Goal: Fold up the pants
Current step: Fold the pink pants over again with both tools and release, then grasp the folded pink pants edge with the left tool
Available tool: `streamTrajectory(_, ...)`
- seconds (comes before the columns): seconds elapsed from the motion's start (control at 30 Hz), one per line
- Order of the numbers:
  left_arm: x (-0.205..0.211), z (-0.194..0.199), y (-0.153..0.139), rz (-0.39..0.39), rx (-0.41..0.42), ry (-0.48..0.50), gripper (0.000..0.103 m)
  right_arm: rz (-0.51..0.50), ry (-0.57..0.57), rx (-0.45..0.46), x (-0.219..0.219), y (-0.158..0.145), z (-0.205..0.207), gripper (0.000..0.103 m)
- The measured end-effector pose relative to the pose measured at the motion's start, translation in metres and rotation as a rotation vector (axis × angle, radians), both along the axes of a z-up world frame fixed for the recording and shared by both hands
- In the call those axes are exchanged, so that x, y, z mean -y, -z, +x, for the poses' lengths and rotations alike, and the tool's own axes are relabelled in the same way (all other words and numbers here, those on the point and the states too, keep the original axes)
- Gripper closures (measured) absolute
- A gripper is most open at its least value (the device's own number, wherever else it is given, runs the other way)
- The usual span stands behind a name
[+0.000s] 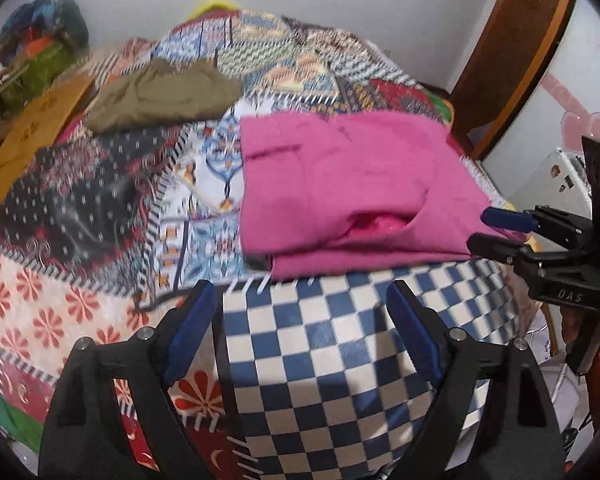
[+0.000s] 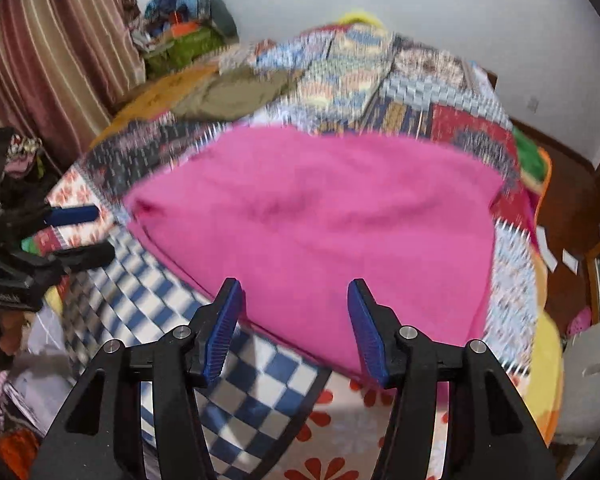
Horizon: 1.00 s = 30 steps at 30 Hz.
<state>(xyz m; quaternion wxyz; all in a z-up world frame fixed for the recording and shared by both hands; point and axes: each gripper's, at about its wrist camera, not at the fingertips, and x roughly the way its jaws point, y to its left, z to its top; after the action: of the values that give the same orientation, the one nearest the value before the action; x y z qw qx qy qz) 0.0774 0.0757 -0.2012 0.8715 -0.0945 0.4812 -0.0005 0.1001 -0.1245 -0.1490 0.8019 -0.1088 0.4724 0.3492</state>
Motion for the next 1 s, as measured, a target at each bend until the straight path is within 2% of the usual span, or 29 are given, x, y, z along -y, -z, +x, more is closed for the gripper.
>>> streamTrajectory(0.07,-0.004,0.0,0.009,-0.038,-0.022,-0.012,0.027,0.011,-0.007,-0.003,0.004,0.004,-0.004,0.052)
streamTrajectory(0.2,-0.01,0.003,0.017,-0.093,-0.025,-0.042,0.031,0.028,-0.009,-0.021,0.009,0.006,-0.004,0.052)
streamTrajectory(0.27,-0.007,0.004,0.015,-0.093,-0.022,-0.033,0.039,0.039,-0.007,-0.028,0.011,0.007,-0.006,0.052)
streamTrajectory(0.53,0.009,0.007,0.007,-0.211,-0.018,0.022,0.039,0.061,-0.003,-0.032,0.013,0.008,-0.008,0.052)
streamTrajectory(0.6,0.01,0.009,0.005,-0.265,-0.013,0.032,0.037,0.06,-0.006,-0.028,0.012,0.008,-0.008,0.052)
streamTrajectory(0.67,0.011,0.012,0.005,-0.3,-0.012,0.031,0.021,0.06,-0.007,-0.026,0.013,0.008,-0.008,0.052)
streamTrajectory(0.73,0.009,0.016,0.006,-0.343,0.003,0.013,0.014,0.062,-0.008,-0.025,0.014,0.008,-0.008,0.052)
streamTrajectory(1.0,0.0,0.035,0.009,-0.407,0.008,-0.053,0.012,0.063,-0.013,-0.023,0.014,0.009,-0.008,0.052)
